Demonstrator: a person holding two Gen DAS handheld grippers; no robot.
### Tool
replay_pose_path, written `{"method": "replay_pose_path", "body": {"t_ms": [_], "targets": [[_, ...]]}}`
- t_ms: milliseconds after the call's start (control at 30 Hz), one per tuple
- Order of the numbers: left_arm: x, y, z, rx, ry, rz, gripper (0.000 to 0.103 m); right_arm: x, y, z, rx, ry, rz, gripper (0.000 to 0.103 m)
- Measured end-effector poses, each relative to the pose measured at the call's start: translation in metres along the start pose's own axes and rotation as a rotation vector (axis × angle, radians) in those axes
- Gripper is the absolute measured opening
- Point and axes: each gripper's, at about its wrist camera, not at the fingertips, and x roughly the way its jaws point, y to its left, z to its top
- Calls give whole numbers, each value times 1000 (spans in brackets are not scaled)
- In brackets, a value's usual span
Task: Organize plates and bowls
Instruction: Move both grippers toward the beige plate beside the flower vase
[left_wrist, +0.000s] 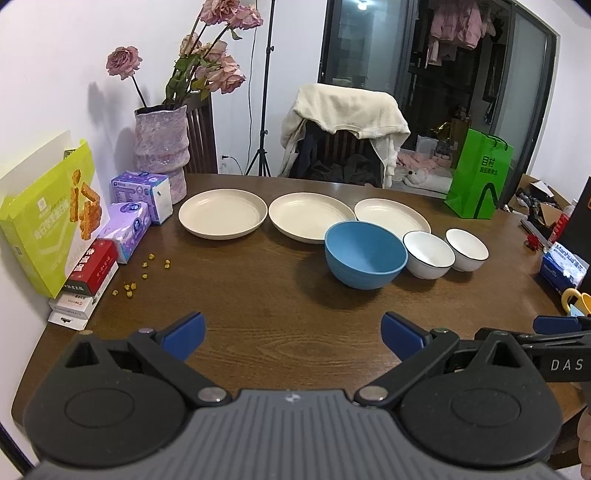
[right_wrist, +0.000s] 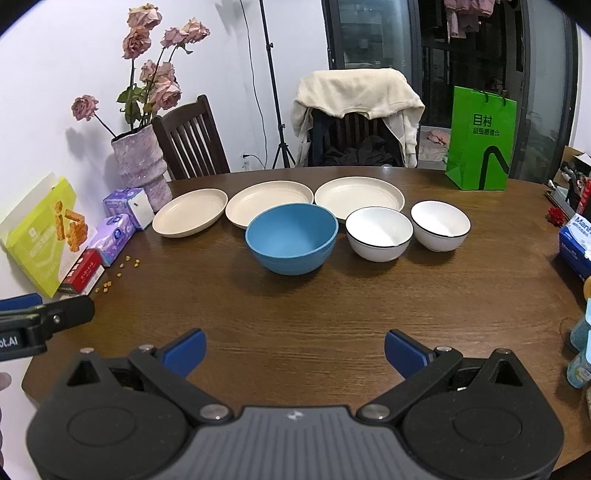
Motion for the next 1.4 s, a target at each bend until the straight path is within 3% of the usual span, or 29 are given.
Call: {"method": "replay_pose_path", "body": {"t_ms": [433, 833, 1400], "targets": [[40, 9, 31, -44, 28, 40, 103, 43, 0, 35, -22, 30, 37, 103], [91, 15, 63, -99, 44, 109, 103, 108, -6, 82, -61, 67, 102, 103], [136, 25, 100, -174, 47, 195, 103, 172, -1, 142, -178, 88, 199, 103]]}}
